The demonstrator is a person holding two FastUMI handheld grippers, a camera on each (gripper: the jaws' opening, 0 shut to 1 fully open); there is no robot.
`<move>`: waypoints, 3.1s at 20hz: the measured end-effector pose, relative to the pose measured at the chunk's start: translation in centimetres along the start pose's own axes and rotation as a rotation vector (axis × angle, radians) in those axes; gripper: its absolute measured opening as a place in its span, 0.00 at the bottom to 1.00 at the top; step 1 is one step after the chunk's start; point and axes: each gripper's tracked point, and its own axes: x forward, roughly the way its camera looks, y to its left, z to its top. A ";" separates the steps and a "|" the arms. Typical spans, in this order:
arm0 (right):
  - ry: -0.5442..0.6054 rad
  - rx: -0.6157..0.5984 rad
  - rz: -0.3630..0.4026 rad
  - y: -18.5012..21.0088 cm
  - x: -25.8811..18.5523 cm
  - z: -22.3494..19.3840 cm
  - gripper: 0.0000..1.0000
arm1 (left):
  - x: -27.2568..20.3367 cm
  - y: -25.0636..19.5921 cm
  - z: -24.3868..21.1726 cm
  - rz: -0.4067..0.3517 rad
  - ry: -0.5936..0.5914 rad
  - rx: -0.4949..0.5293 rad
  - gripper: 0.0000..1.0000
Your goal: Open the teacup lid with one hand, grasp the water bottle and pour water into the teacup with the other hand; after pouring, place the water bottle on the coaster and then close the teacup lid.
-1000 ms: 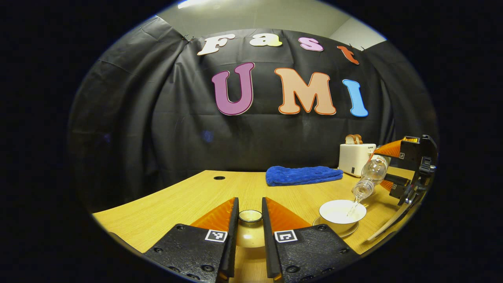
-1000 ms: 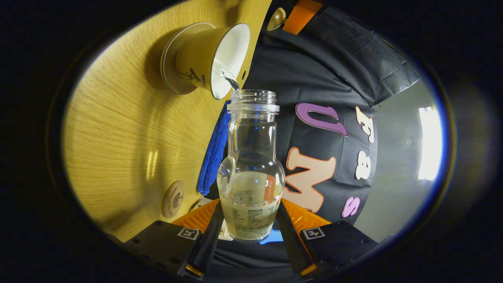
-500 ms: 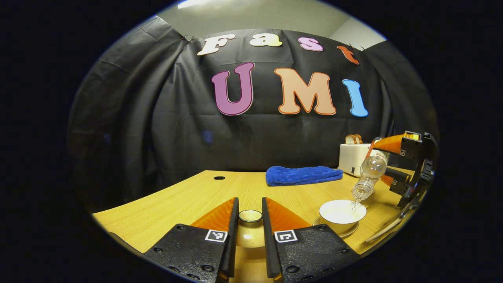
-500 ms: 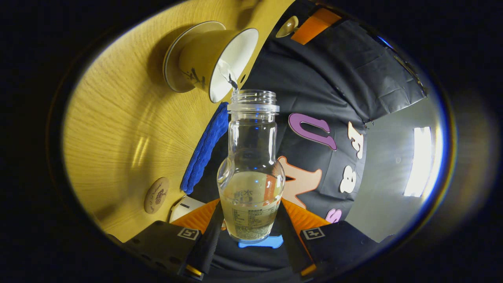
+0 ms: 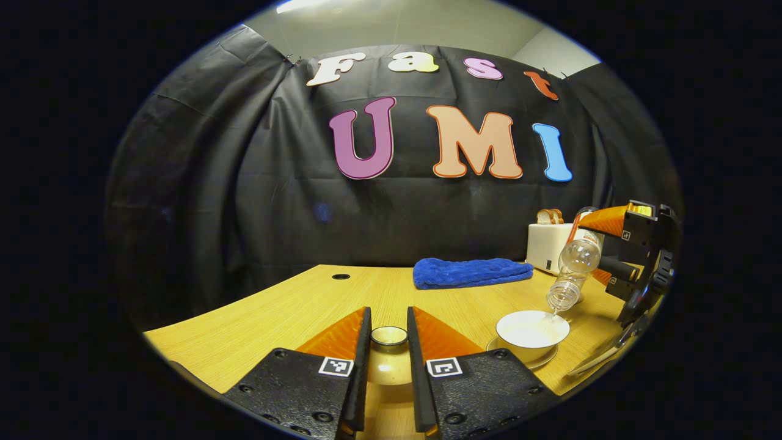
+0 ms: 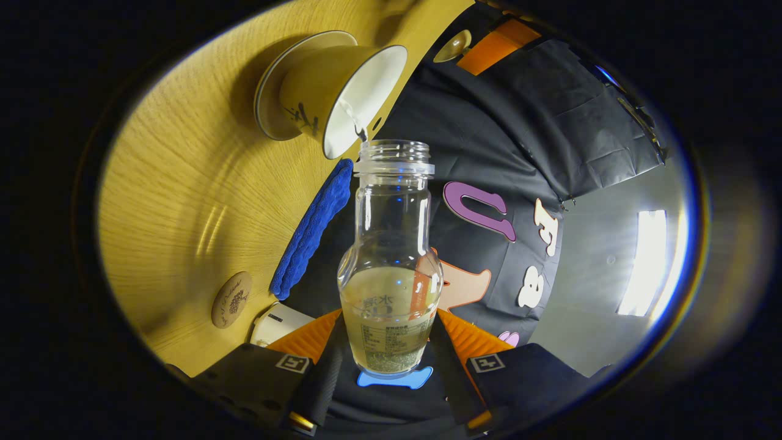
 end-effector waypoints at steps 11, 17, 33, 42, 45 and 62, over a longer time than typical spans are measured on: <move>0.060 0.361 0.227 4.3 -1.2 -0.3 0.77 | 0.1 0.0 0.0 0.000 -0.001 0.001 0.30; 0.133 0.728 0.354 5.7 -2.3 -1.6 0.82 | 0.1 0.0 0.0 0.000 -0.001 0.001 0.30; 0.371 1.876 0.375 8.6 0.2 -9.5 0.79 | 0.1 0.1 0.1 -0.001 -0.001 0.001 0.29; 0.446 2.004 0.356 13.3 2.8 -9.8 0.80 | 0.1 0.1 0.0 -0.002 -0.002 0.002 0.29; 0.466 1.997 0.355 14.5 3.1 -10.1 0.81 | 0.1 0.1 -0.1 -0.002 -0.002 0.002 0.29; 0.458 2.009 0.356 13.8 3.4 -9.7 0.84 | 0.2 0.2 0.0 -0.003 -0.003 0.002 0.29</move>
